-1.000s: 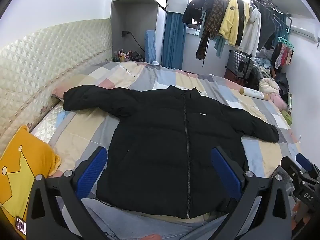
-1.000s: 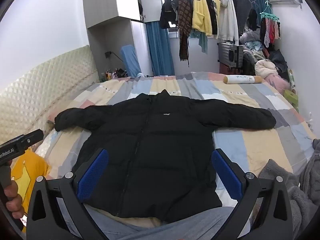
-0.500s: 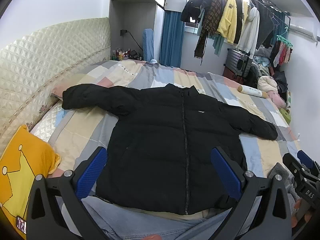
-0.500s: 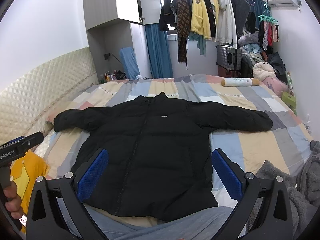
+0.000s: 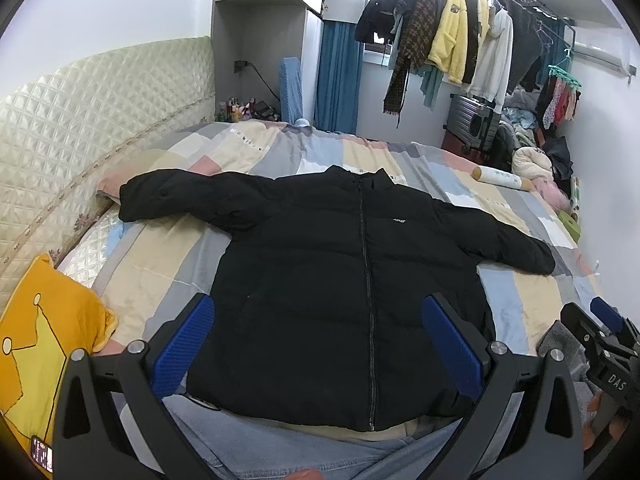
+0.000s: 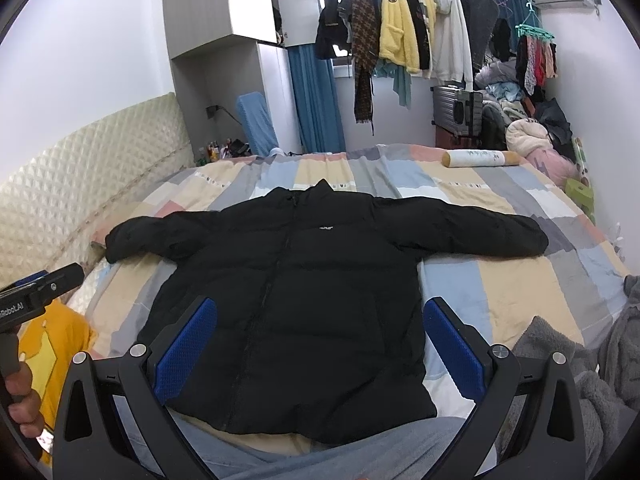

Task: Fold large clothes

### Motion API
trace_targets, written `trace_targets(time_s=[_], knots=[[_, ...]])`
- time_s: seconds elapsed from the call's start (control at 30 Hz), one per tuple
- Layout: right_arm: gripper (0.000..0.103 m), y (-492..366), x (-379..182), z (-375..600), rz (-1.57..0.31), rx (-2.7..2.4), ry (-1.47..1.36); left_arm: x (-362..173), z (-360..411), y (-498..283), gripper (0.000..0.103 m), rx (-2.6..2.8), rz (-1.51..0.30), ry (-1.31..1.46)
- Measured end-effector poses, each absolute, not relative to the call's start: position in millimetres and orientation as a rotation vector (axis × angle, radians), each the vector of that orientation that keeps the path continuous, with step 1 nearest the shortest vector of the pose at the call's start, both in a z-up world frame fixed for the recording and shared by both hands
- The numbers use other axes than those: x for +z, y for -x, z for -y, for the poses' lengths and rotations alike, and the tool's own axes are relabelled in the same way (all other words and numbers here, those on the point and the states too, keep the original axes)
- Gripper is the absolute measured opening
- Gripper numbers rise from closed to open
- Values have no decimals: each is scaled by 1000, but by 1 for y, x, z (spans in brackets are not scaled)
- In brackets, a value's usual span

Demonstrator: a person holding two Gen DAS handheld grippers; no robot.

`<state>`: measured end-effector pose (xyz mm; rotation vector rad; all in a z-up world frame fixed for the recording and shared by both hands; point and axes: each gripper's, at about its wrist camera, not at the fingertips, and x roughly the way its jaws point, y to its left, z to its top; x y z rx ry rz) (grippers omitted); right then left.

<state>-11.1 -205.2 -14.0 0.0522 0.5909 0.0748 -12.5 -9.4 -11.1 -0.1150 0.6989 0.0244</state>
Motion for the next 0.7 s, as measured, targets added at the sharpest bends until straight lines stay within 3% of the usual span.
trace_targets(time_s=[0.7], knots=[[103, 3, -40, 202, -621, 90, -60, -41, 13, 4, 103, 45, -707, 70]])
